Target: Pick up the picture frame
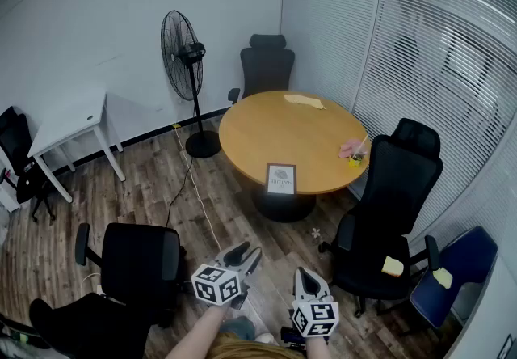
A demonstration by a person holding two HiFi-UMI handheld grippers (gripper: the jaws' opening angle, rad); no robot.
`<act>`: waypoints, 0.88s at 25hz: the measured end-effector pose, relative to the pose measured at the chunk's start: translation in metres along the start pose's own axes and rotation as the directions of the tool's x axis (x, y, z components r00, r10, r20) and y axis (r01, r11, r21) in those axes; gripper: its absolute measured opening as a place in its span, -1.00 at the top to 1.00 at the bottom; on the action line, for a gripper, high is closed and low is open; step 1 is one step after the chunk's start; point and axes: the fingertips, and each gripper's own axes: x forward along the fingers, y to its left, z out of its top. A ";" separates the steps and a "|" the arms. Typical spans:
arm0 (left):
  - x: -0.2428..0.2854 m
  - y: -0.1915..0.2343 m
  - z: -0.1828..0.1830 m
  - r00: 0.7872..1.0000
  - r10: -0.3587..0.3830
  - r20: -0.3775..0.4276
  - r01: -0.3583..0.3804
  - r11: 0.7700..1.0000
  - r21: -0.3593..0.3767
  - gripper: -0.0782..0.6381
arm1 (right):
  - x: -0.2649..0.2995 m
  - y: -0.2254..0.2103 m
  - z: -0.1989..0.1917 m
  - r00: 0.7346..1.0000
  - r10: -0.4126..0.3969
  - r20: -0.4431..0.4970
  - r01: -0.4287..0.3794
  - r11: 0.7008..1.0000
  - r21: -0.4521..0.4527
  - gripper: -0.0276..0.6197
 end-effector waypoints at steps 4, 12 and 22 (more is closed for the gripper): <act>0.004 0.001 -0.007 0.999 0.029 -0.014 -0.029 0.999 -0.020 0.29 | -0.002 -0.009 0.002 1.000 0.003 0.003 -0.003 1.000 0.002 0.88; 0.010 0.002 -0.006 0.999 0.033 -0.016 -0.033 0.999 -0.022 0.30 | 0.000 -0.019 0.003 1.000 0.002 0.012 -0.003 1.000 0.024 0.88; 0.040 0.034 0.002 0.998 0.052 -0.022 -0.053 0.998 -0.037 0.32 | 0.037 -0.045 0.001 0.999 -0.033 -0.018 0.034 0.999 0.041 0.88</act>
